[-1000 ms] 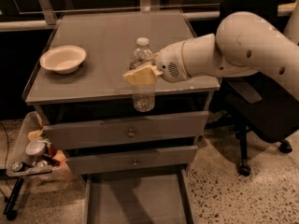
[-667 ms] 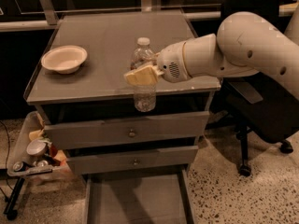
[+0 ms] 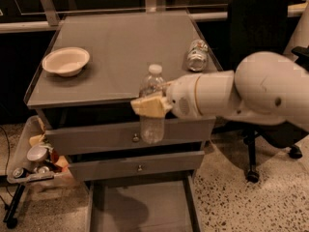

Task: Place water bottle into bottom drawer

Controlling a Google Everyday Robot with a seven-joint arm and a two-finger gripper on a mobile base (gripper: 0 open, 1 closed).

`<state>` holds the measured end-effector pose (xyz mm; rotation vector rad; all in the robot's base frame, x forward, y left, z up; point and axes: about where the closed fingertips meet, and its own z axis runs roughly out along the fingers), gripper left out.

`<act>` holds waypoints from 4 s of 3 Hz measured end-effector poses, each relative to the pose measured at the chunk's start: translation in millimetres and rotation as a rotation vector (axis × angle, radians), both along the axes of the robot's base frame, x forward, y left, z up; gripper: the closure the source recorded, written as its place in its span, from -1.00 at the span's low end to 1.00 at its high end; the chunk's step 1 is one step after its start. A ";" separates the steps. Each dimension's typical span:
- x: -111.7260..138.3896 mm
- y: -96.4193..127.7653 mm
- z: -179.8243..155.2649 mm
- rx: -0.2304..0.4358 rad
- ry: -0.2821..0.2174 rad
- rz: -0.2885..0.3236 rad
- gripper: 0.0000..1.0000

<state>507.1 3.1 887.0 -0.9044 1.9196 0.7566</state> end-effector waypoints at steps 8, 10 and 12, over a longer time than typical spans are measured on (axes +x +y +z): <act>-53.1 -14.6 -260.9 0.043 0.091 -0.262 1.00; -42.0 -13.5 -286.5 0.048 0.043 -0.279 1.00; -13.2 -24.6 -345.5 0.044 -0.005 -0.338 1.00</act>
Offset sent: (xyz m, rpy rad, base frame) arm -0.1241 -0.0010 -0.1351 0.1110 0.2610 -0.2522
